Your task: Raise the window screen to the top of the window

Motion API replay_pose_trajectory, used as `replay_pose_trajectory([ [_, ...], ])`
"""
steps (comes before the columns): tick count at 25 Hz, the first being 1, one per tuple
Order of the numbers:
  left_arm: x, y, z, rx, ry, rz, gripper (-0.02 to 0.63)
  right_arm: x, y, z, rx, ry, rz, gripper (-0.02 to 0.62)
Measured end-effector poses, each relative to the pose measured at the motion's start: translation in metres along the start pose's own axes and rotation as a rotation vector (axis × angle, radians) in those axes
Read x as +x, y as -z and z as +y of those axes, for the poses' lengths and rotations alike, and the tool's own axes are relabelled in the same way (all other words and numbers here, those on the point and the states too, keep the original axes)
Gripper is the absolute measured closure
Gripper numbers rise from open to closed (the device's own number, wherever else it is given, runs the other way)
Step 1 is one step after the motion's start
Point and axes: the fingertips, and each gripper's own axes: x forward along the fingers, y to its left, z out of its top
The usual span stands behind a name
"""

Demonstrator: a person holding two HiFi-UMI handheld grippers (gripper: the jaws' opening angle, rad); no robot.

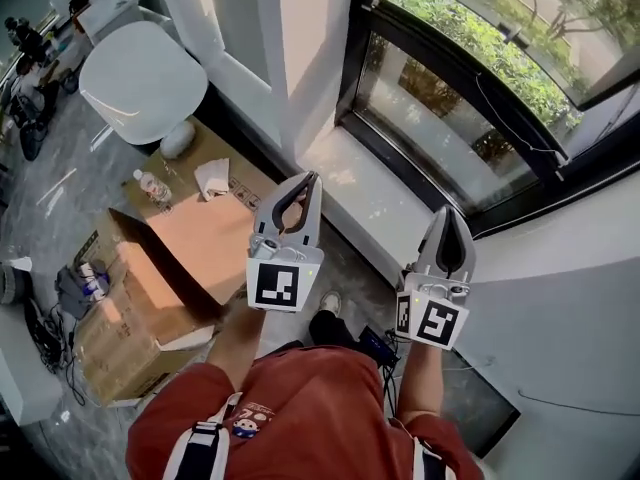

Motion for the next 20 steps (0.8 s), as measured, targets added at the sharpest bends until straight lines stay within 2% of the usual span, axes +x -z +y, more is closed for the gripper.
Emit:
replay_pose_trajectory([
  [6, 0.067, 0.014, -0.041, -0.026, 0.093, 0.025, 0.600, 0.015, 0.031, -0.061, 0.002, 0.099, 0.040, 0.586],
  [13, 0.128, 0.001, -0.072, -0.028, 0.142, -0.005, 0.600, 0.038, 0.038, -0.115, 0.021, 0.157, 0.007, 0.586],
  [20, 0.164, -0.013, -0.087, -0.033, 0.190, -0.026, 0.600, 0.049, 0.035, -0.145, 0.004, 0.211, -0.014, 0.586],
])
